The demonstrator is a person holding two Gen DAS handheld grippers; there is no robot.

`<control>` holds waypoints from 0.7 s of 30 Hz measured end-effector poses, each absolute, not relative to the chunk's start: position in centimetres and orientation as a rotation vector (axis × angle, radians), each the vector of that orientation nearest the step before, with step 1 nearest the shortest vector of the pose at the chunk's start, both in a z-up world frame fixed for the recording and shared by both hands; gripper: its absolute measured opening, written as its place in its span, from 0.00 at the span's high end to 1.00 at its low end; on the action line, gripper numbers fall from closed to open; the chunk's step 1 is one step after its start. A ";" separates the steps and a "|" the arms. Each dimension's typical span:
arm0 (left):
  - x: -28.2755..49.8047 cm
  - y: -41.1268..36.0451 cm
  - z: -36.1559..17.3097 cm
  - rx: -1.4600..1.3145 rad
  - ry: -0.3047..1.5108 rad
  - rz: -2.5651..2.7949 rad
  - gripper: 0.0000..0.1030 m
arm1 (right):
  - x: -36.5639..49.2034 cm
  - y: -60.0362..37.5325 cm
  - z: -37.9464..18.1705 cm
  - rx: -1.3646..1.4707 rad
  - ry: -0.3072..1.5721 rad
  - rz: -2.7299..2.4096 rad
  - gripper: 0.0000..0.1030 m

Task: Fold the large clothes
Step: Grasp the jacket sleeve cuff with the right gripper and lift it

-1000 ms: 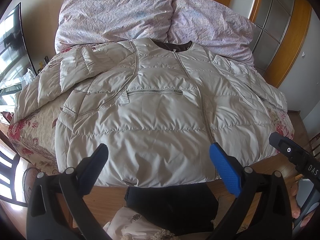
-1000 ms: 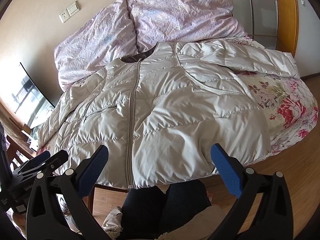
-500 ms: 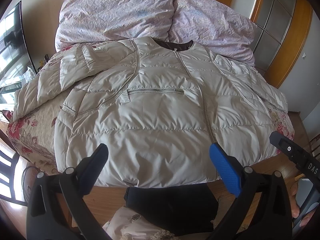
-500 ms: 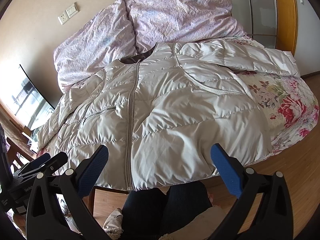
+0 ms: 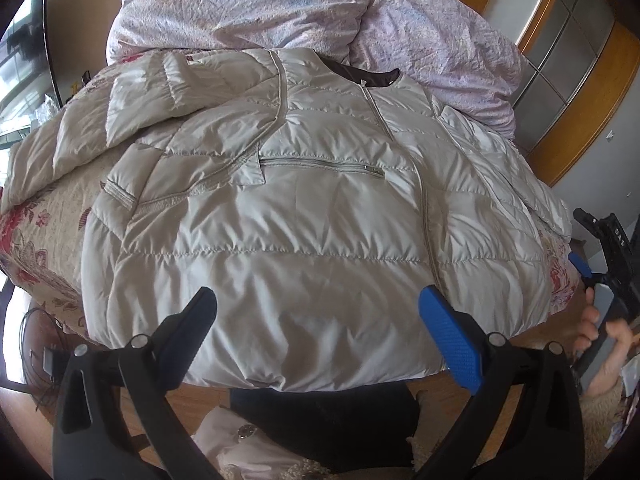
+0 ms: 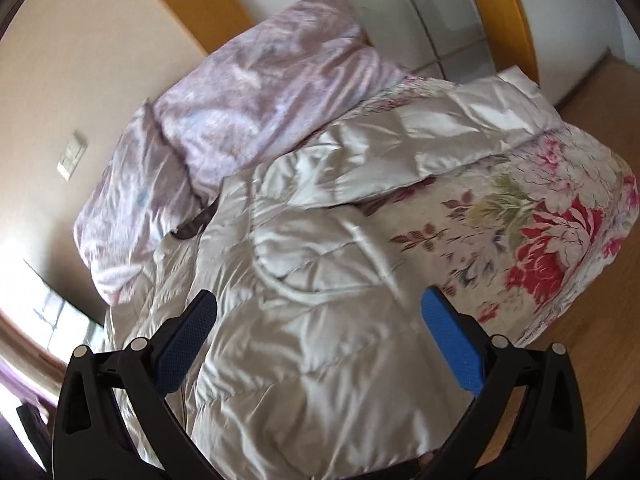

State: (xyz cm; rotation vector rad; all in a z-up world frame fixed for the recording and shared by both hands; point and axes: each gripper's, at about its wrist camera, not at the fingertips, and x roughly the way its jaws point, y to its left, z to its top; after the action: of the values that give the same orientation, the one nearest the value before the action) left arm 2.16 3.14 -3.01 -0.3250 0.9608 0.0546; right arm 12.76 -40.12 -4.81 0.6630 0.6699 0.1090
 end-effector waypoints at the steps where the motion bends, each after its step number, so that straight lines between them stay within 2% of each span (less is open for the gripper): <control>1: 2.3 3.3 -3.1 -0.333 0.962 0.045 0.02 | 13.9 -42.2 -5.1 0.728 0.676 0.073 0.01; 5: 3.0 3.5 -3.4 -0.353 0.952 0.026 0.02 | 17.2 -50.0 -7.2 0.971 0.670 -0.082 0.29; 7: 3.5 3.8 -3.6 -0.380 0.945 0.023 0.02 | 18.3 -52.9 -8.5 1.080 0.671 -0.125 0.38; 13: 5.0 4.9 -4.1 -0.450 0.908 0.022 0.02 | 21.2 -57.0 -10.5 1.181 0.653 -0.235 0.44; 21: 7.5 6.4 -5.0 -0.516 0.926 0.009 0.02 | 24.1 -59.1 -12.1 1.230 0.641 -0.242 0.62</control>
State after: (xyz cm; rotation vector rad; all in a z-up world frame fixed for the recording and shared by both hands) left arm 7.50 6.43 -4.99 -0.5161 0.9256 0.0088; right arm 24.12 -59.09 -12.10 1.2300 0.6411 -0.2416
